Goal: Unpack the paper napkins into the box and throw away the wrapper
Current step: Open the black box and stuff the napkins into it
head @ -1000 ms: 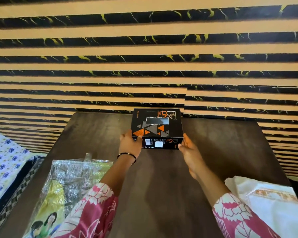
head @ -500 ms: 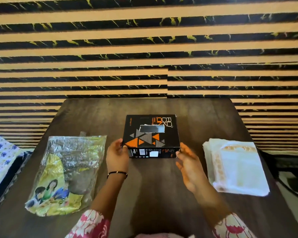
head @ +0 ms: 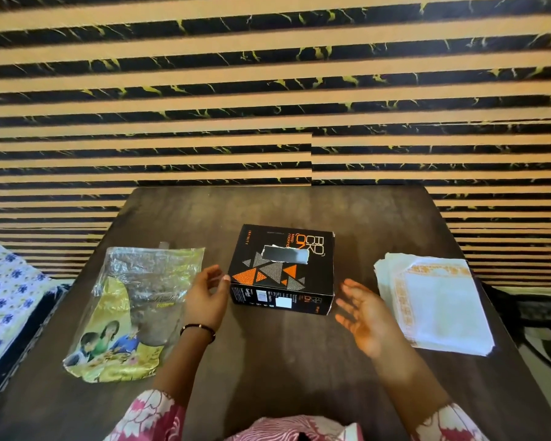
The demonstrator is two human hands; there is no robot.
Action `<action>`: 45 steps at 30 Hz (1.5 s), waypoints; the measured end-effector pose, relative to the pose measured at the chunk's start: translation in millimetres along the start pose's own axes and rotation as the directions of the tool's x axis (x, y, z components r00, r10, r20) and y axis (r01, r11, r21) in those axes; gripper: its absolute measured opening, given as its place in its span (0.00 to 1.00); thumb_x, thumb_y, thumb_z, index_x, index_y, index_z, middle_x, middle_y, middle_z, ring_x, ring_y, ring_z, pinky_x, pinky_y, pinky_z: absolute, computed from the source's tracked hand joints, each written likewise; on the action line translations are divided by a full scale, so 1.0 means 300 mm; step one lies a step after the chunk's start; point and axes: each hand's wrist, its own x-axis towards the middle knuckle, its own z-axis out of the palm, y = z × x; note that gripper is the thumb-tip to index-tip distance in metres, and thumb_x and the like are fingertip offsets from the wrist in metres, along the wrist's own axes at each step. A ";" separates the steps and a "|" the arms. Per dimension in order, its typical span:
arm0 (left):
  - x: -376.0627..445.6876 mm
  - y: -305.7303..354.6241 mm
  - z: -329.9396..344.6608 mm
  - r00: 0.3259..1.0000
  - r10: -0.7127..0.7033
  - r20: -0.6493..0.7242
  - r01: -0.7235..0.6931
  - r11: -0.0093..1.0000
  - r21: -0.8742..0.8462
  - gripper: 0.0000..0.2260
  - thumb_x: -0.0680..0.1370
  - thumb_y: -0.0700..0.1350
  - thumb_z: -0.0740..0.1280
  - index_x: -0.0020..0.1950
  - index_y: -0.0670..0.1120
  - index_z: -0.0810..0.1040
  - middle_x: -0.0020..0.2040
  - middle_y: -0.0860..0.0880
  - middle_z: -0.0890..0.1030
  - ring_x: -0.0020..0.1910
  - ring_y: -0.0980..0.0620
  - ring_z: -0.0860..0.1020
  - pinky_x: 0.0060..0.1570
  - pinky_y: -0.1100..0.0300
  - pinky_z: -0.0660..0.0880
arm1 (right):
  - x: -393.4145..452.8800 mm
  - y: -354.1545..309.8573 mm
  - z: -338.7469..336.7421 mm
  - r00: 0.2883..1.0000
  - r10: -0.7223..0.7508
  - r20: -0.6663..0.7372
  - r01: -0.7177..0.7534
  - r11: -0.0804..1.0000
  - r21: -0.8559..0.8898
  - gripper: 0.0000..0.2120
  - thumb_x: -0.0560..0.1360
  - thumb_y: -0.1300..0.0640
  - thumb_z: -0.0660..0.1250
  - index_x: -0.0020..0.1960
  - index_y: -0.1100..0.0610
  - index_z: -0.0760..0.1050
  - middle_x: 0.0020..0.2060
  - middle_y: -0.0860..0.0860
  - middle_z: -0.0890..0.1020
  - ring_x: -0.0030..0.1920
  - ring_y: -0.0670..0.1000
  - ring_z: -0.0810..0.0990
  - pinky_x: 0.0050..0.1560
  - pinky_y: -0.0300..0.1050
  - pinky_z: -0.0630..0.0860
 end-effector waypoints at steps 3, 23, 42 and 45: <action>0.022 0.025 0.028 0.997 -0.008 0.079 0.007 1.000 0.014 0.13 0.77 0.42 0.65 0.60 0.41 0.74 0.52 0.47 0.79 0.51 0.49 0.77 0.55 0.55 0.73 | 0.012 -0.028 0.031 0.999 -0.019 0.044 0.020 1.000 -0.021 0.15 0.77 0.62 0.60 0.63 0.57 0.71 0.48 0.50 0.78 0.57 0.53 0.75 0.50 0.47 0.71; -0.025 0.084 0.021 0.872 0.479 0.105 -0.479 0.786 0.391 0.08 0.76 0.50 0.60 0.45 0.49 0.77 0.42 0.52 0.79 0.45 0.50 0.78 0.41 0.62 0.74 | -0.039 0.016 0.015 0.982 -0.090 0.168 0.161 0.862 -0.480 0.18 0.75 0.70 0.57 0.60 0.54 0.67 0.47 0.47 0.79 0.45 0.46 0.79 0.36 0.39 0.74; -0.040 0.087 0.172 0.827 0.305 0.473 -0.558 0.554 0.618 0.29 0.78 0.60 0.47 0.76 0.50 0.44 0.78 0.53 0.44 0.75 0.56 0.40 0.73 0.50 0.36 | 0.056 -0.070 0.197 0.840 -0.359 0.406 0.473 0.119 -0.873 0.25 0.78 0.56 0.58 0.74 0.53 0.57 0.71 0.54 0.66 0.69 0.54 0.68 0.67 0.47 0.65; -0.045 0.089 0.174 0.833 0.306 0.461 -0.549 0.557 0.623 0.30 0.77 0.60 0.45 0.76 0.49 0.44 0.78 0.53 0.44 0.75 0.56 0.40 0.73 0.50 0.35 | 0.079 -0.083 0.188 0.845 -0.365 0.390 0.464 0.137 -0.875 0.24 0.77 0.57 0.59 0.72 0.54 0.61 0.70 0.54 0.69 0.68 0.54 0.68 0.67 0.46 0.65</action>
